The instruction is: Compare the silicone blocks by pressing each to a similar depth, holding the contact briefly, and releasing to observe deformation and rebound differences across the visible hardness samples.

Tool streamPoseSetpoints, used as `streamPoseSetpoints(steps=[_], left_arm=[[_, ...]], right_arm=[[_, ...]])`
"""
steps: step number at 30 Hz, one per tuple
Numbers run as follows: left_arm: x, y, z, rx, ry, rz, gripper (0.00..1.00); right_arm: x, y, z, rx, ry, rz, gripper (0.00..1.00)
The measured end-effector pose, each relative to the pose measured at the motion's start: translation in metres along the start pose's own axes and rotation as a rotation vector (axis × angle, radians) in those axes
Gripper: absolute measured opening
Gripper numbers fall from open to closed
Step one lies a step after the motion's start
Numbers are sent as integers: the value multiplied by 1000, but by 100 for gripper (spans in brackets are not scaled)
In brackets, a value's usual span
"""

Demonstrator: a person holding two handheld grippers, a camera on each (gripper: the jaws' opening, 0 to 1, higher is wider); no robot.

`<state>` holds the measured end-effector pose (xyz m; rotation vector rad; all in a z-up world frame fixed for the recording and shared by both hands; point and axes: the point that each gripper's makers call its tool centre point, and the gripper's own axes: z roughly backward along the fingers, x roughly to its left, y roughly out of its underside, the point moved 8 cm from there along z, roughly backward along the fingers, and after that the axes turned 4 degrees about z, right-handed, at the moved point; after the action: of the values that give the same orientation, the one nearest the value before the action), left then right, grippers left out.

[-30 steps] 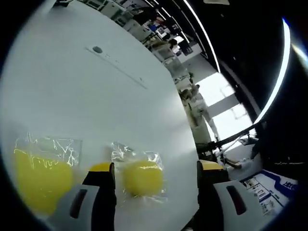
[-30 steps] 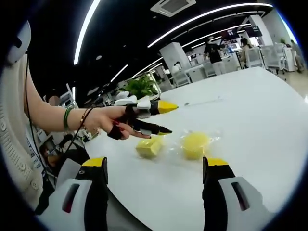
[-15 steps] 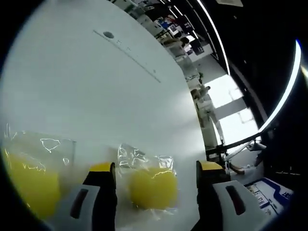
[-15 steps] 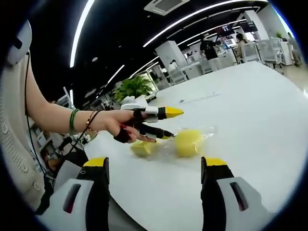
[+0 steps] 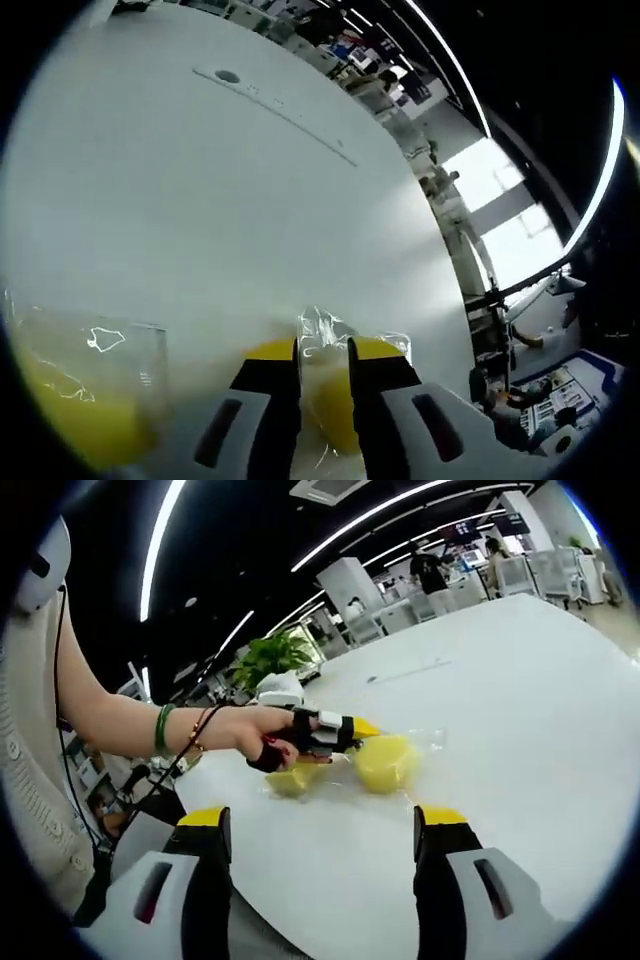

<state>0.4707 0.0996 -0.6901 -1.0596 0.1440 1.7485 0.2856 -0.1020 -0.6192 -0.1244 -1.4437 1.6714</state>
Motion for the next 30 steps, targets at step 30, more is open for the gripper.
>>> streamPoseSetpoints(steps=[30], left_arm=[[-74, 10, 29, -9, 213, -482, 0]], right_arm=[[7, -6, 9, -17, 14, 22, 65]])
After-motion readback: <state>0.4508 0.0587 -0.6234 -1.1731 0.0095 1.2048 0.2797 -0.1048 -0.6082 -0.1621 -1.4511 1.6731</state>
